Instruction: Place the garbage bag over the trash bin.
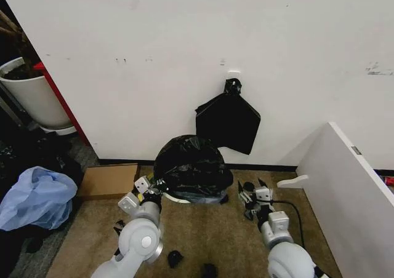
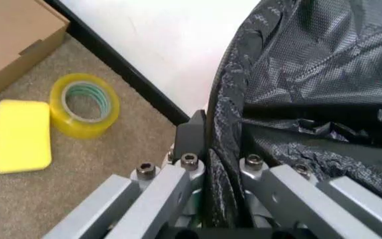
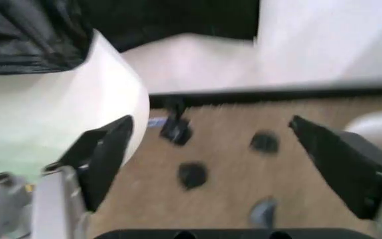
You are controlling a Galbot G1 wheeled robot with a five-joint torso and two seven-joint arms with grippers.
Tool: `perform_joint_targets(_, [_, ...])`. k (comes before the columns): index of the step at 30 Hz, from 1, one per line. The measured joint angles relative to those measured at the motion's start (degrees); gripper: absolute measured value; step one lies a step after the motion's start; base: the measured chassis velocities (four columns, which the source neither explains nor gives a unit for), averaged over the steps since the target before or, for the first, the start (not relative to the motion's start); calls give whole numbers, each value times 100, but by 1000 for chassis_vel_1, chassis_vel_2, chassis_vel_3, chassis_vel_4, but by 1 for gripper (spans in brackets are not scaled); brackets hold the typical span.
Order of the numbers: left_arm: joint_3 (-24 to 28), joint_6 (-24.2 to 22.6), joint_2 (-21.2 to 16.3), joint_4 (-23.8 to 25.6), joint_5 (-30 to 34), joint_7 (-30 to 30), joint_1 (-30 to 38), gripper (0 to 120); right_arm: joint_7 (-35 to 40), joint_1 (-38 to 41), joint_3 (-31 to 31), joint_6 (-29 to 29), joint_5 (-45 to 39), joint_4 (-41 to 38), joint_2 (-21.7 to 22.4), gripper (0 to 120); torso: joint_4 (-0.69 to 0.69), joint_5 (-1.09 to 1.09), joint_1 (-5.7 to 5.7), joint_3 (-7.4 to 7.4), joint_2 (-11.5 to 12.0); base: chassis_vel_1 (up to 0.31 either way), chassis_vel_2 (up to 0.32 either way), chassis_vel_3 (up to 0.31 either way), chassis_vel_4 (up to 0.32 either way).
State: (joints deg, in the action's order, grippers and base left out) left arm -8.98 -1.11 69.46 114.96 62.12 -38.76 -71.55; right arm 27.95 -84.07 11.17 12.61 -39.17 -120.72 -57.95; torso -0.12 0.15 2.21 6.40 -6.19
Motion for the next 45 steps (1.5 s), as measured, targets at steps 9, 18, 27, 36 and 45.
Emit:
perform_joint_targets(9, [-74, -10, -113, -184, 198, -49, 255, 1, -1916, -1028, 1061, -225, -2951, -373, 187, 100, -1, 0, 0, 0, 0, 0, 0, 0, 0])
perform_joint_targets(18, [67, -127, -247, -257, 412, -57, 417, 1, -2626, -1449, 471, -716, -3221, -621, -389, 100, 0, -1, 0, 0, 0, 0, 0, 0, 0])
perform_joint_targets(27, [203, -206, -411, -250, 450, -31, 402, 1, -2495, -1022, 192, -540, -3222, -695, -870, 100, 1, -1, 0, 0, 0, 0, 0, 0, 0])
perform_joint_targets(36, [246, -171, -368, -218, 396, -34, 369, 1, -2127, -883, -51, -471, -2724, -437, -1076, 98, 1, 0, 0, 0, 0, 0, 0, 0, 0])
perform_joint_targets(45, [307, -121, -259, -234, 195, -72, 372, 1, -1979, -794, -135, -430, -2539, -443, -1191, 74, 1, 0, 0, 0, 0, 0, 0, 0, 0])
